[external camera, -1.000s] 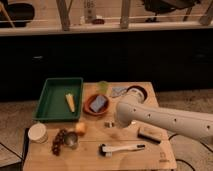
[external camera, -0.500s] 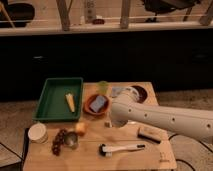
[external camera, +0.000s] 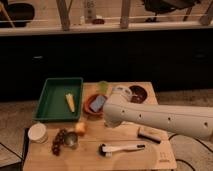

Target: Place fork in metal cup

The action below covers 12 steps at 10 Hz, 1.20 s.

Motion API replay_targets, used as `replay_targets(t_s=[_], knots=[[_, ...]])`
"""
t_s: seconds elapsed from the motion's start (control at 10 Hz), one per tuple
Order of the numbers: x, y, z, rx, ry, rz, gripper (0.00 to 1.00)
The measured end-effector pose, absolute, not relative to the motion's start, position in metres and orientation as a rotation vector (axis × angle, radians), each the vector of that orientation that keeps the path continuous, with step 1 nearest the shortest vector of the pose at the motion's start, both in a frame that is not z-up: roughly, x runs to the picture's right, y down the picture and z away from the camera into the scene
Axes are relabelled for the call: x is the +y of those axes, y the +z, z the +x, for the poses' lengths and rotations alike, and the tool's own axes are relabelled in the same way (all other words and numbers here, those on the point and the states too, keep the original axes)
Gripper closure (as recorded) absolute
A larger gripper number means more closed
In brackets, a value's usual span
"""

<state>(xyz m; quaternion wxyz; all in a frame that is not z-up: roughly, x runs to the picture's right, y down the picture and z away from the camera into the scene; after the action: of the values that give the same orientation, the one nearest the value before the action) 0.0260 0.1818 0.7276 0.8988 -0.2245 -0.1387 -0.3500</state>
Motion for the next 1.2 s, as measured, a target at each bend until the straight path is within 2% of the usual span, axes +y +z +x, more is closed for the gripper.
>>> replay_targets(t_s=[0.1, 0.3, 0.9, 1.0, 1.2], knots=[[0.181, 0.725, 0.023, -0.288, -0.736, -0.460, 0.98], [0.178, 0.721, 0.012, -0.294, -0.761, -0.449, 0.88], [0.188, 0.744, 0.066, -0.264, -0.586, -0.480, 0.26], [0.190, 0.749, 0.070, -0.264, -0.567, -0.489, 0.21], [0.193, 0.762, 0.082, -0.259, -0.533, -0.509, 0.20]])
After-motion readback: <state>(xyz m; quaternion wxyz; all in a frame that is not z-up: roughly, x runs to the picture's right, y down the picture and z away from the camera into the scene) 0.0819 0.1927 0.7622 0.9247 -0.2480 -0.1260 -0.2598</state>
